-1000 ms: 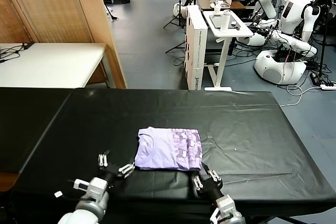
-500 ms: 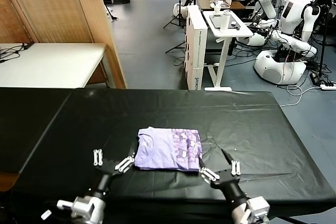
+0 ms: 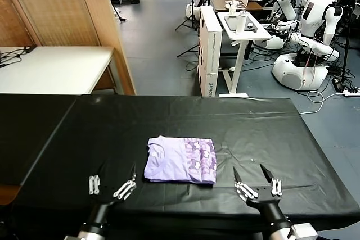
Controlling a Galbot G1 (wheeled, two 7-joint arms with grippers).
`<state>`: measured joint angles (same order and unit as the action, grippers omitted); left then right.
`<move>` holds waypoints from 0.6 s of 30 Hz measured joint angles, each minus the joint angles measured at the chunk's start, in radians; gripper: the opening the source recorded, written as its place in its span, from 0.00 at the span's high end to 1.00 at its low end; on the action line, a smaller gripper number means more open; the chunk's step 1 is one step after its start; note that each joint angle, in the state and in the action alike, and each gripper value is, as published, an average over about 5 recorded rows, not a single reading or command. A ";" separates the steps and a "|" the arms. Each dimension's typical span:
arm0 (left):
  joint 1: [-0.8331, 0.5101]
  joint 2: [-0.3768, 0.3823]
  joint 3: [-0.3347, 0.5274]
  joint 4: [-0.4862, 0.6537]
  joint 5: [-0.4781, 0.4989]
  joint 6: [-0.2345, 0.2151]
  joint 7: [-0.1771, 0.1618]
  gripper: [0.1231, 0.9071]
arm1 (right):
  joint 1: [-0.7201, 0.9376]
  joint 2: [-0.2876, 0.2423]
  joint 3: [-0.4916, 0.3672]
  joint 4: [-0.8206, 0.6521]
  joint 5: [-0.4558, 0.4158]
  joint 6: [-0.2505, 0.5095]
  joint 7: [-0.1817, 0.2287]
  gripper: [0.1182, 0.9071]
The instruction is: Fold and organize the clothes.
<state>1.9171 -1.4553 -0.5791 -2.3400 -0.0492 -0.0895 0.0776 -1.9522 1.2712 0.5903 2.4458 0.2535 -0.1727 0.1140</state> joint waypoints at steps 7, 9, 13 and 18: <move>0.003 -0.002 -0.008 0.014 -0.003 0.008 0.024 0.00 | -0.027 -0.006 0.018 -0.015 0.000 -0.003 -0.002 0.00; 0.004 -0.003 -0.009 0.015 -0.003 0.015 0.035 0.00 | -0.033 -0.006 0.019 -0.018 0.000 -0.003 -0.005 0.00; 0.005 -0.001 -0.014 0.016 -0.003 0.024 0.040 0.00 | -0.042 -0.006 0.023 -0.023 0.002 0.004 -0.016 0.00; 0.008 0.008 -0.020 0.024 -0.005 0.026 0.046 0.00 | -0.047 -0.006 0.027 -0.029 0.010 0.014 -0.029 0.00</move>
<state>1.9254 -1.4471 -0.5996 -2.3162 -0.0538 -0.0639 0.1236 -1.9993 1.2647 0.6176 2.4166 0.2640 -0.1582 0.0848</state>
